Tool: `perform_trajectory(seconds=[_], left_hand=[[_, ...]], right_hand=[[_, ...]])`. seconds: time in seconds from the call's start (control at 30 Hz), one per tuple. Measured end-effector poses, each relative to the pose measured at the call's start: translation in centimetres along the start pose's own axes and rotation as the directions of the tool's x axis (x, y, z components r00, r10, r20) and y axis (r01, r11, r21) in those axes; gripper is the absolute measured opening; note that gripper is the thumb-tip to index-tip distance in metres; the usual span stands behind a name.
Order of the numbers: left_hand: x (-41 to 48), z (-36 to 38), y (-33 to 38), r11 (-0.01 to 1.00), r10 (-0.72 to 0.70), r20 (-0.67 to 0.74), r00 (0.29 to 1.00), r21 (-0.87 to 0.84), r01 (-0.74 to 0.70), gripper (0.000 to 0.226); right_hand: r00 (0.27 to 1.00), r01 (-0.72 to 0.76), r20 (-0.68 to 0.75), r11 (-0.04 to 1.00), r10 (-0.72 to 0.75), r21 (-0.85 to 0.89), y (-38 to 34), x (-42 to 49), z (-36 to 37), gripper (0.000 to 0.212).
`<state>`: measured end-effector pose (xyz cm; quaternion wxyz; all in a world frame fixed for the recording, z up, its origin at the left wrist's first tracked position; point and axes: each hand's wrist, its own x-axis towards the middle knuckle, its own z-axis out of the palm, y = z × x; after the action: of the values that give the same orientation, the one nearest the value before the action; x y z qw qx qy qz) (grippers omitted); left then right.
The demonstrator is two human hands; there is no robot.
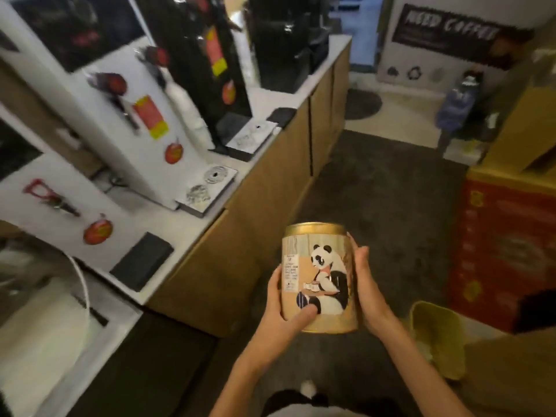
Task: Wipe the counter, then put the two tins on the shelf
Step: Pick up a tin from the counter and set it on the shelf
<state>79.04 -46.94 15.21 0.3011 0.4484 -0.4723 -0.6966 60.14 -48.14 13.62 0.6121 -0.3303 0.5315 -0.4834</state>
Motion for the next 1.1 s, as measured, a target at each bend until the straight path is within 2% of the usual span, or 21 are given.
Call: perform_trajectory(seconds=[0.1, 0.17, 0.3, 0.4, 0.43, 0.5, 0.6, 0.67, 0.73, 0.77, 0.83, 0.93, 0.97, 1.03, 1.1], left_hand=[[2.5, -4.4, 4.1, 0.995, 0.057, -0.126, 0.99, -0.08, -0.067, 0.101], [4.4, -6.5, 6.9, 0.989, 0.111, -0.212, 0.971, -0.07, -0.128, 0.103], [8.0, -9.6, 12.8, 0.96, 0.274, -0.339, 0.9, 0.041, -0.277, 0.095], [10.0, -12.0, 19.2, 0.905, 0.426, -0.406, 0.809, 0.208, -0.372, 0.104], [10.7, -13.4, 22.0, 0.868, 0.496, -0.44, 0.749, 0.274, -0.414, 0.107], [11.1, -15.6, 27.3, 0.817, 0.577, -0.463, 0.673, 0.329, -0.473, 0.107], [11.2, -19.5, 36.5, 0.663, 0.749, -0.454, 0.482, 0.525, -0.534, 0.107], [11.3, -22.9, 42.2, 0.564, 0.825, -0.455, 0.334, 0.646, -0.514, 0.102], [11.2, -26.7, 47.4, 0.487, 0.872, -0.448, 0.198, 0.754, -0.44, 0.098], [11.1, -28.7, 49.5, 0.467, 0.883, -0.441, 0.161, 0.794, -0.388, 0.097], [10.7, -32.5, 52.7, 0.461, 0.887, -0.436, 0.151, 0.833, -0.305, 0.094], [9.5, -38.8, 56.4, 0.536, 0.836, -0.5, 0.224, 0.832, -0.143, 0.09], [9.1, -41.1, 57.6, 0.571, 0.806, -0.539, 0.246, 0.817, -0.08, 0.094], [8.2, -45.9, 59.7, 0.617, 0.761, -0.602, 0.244, 0.787, 0.016, 0.105], [8.0, -50.7, 61.2, 0.631, 0.747, -0.621, 0.237, 0.775, 0.044, 0.106]], right_hand=[[0.993, 0.076, 0.102, 0.994, -0.067, -0.081, -4.6, 6.1, 4.1, 0.076], [0.972, 0.118, 0.215, 0.987, -0.092, -0.11, -7.1, 10.0, 6.8, 0.075], [0.907, 0.229, 0.375, 0.972, -0.193, -0.053, -12.6, 17.1, 12.1, 0.038], [0.825, 0.356, 0.484, 0.934, -0.292, -0.044, -18.7, 21.7, 16.0, 0.055], [0.773, 0.404, 0.544, 0.914, -0.325, -0.028, -21.8, 23.6, 17.9, 0.061], [0.667, 0.483, 0.632, 0.875, -0.395, 0.037, -27.5, 25.8, 21.4, 0.058], [0.418, 0.641, 0.747, 0.75, -0.518, 0.161, -37.0, 28.7, 27.4, 0.053], [0.308, 0.715, 0.825, 0.687, -0.473, 0.128, -43.2, 30.3, 32.2, 0.061], [0.23, 0.776, 0.875, 0.623, -0.427, 0.1, -48.5, 31.8, 37.2, 0.082], [0.192, 0.799, 0.894, 0.594, -0.406, 0.098, -50.5, 32.5, 39.6, 0.089], [0.138, 0.815, 0.93, 0.573, -0.34, 0.088, -53.0, 33.9, 44.4, 0.076], [0.084, 0.809, 0.926, 0.568, -0.367, 0.152, -54.7, 36.8, 51.6, 0.059], [0.087, 0.802, 0.918, 0.573, -0.386, 0.165, -54.9, 37.9, 54.2, 0.059], [0.102, 0.787, 0.92, 0.596, -0.379, 0.158, -55.1, 40.7, 59.9, 0.073], [0.118, 0.764, 0.937, 0.632, -0.329, 0.126, -55.1, 43.7, 65.5, 0.083]])
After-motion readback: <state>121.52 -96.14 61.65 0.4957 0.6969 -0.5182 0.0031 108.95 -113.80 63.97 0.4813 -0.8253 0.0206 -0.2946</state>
